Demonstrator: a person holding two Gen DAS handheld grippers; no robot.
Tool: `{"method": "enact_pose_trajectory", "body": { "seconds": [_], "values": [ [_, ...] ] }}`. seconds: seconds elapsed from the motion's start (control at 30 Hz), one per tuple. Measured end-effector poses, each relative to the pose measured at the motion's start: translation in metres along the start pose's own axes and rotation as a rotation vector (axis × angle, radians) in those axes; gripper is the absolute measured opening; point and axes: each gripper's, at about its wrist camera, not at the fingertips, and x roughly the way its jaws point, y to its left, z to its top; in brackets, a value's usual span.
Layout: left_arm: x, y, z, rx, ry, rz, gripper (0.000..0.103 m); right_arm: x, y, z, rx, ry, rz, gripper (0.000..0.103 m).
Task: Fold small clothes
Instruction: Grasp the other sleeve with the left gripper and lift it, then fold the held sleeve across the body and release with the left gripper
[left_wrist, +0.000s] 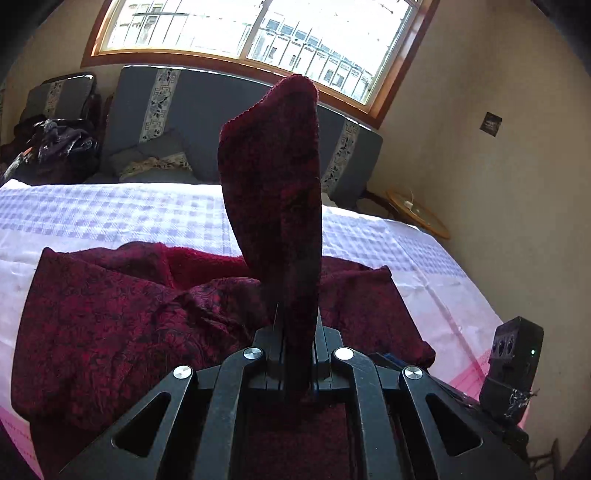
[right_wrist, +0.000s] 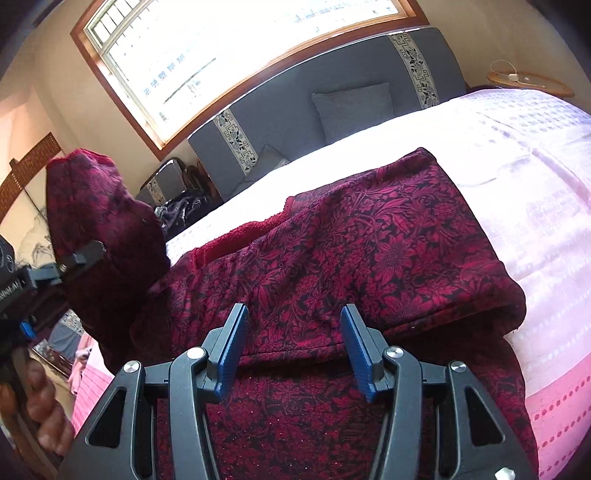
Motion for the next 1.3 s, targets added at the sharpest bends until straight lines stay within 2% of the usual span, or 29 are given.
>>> {"method": "enact_pose_trajectory", "body": {
  "seconds": [0.1, 0.13, 0.2, 0.27, 0.3, 0.37, 0.47, 0.57, 0.63, 0.67, 0.7, 0.77, 0.87, 0.97, 1.07, 1.1, 1.17, 1.2, 1.23, 1.3],
  "values": [
    [0.031, -0.010, -0.019, 0.045, 0.041, -0.002, 0.012, -0.001, -0.003, 0.001, 0.015, -0.008, 0.020, 0.049],
    [0.034, -0.014, -0.025, 0.060, 0.056, 0.008, 0.015, 0.000, -0.003, 0.001, 0.019, -0.010, 0.025, 0.050],
    [0.034, -0.014, -0.029, 0.072, 0.067, 0.015, 0.019, 0.000, -0.006, 0.001, 0.032, -0.011, 0.038, 0.050],
    [0.022, -0.017, -0.032, 0.063, 0.054, -0.007, 0.028, 0.000, -0.009, 0.002, 0.046, -0.009, 0.049, 0.050],
    [0.013, -0.017, -0.034, 0.052, 0.049, -0.018, 0.035, 0.000, -0.010, 0.003, 0.049, -0.009, 0.051, 0.051],
    [-0.008, -0.015, -0.035, 0.033, 0.023, -0.017, 0.077, 0.001, -0.009, 0.003, 0.046, -0.007, 0.053, 0.051],
    [-0.052, -0.008, -0.047, 0.033, -0.125, 0.038, 0.093, 0.002, -0.014, 0.005, 0.056, -0.006, 0.064, 0.052],
    [-0.082, 0.013, -0.064, 0.016, -0.227, 0.119, 0.096, 0.001, -0.026, 0.005, 0.105, 0.000, 0.106, 0.058],
    [-0.090, 0.031, -0.079, -0.008, -0.246, 0.129, 0.096, 0.007, -0.033, 0.008, 0.145, 0.040, 0.159, 0.065],
    [-0.090, 0.038, -0.088, -0.015, -0.258, 0.136, 0.096, 0.009, -0.037, 0.009, 0.166, 0.065, 0.190, 0.066],
    [-0.089, 0.045, -0.091, -0.061, -0.225, 0.140, 0.096, 0.008, -0.040, 0.011, 0.188, 0.078, 0.217, 0.066],
    [-0.091, 0.056, -0.091, -0.102, -0.231, 0.114, 0.096, 0.004, -0.049, 0.011, 0.266, 0.100, 0.303, 0.066],
    [-0.087, 0.062, -0.089, -0.122, -0.216, 0.108, 0.096, -0.004, -0.063, 0.010, 0.405, 0.124, 0.429, 0.083],
    [-0.082, 0.059, -0.093, -0.121, -0.191, 0.108, 0.096, -0.005, -0.064, 0.019, 0.416, 0.130, 0.414, 0.087],
    [-0.079, 0.061, -0.093, -0.135, -0.188, 0.105, 0.096, 0.010, -0.063, 0.030, 0.431, 0.196, 0.380, 0.087],
    [-0.078, 0.063, -0.093, -0.147, -0.182, 0.104, 0.096, 0.014, -0.061, 0.032, 0.429, 0.210, 0.347, 0.085],
    [-0.076, 0.069, -0.094, -0.181, -0.172, 0.102, 0.096, 0.021, -0.056, 0.036, 0.395, 0.230, 0.286, 0.058],
    [-0.077, 0.072, -0.095, -0.203, -0.174, 0.100, 0.096, 0.025, -0.051, 0.042, 0.360, 0.249, 0.243, 0.019],
    [-0.078, 0.075, -0.096, -0.225, -0.182, 0.097, 0.096, 0.026, -0.046, 0.044, 0.329, 0.259, 0.205, 0.010],
    [-0.080, 0.081, -0.099, -0.264, -0.195, 0.084, 0.096, 0.022, -0.034, 0.053, 0.267, 0.230, 0.176, 0.010]
  ]
}}
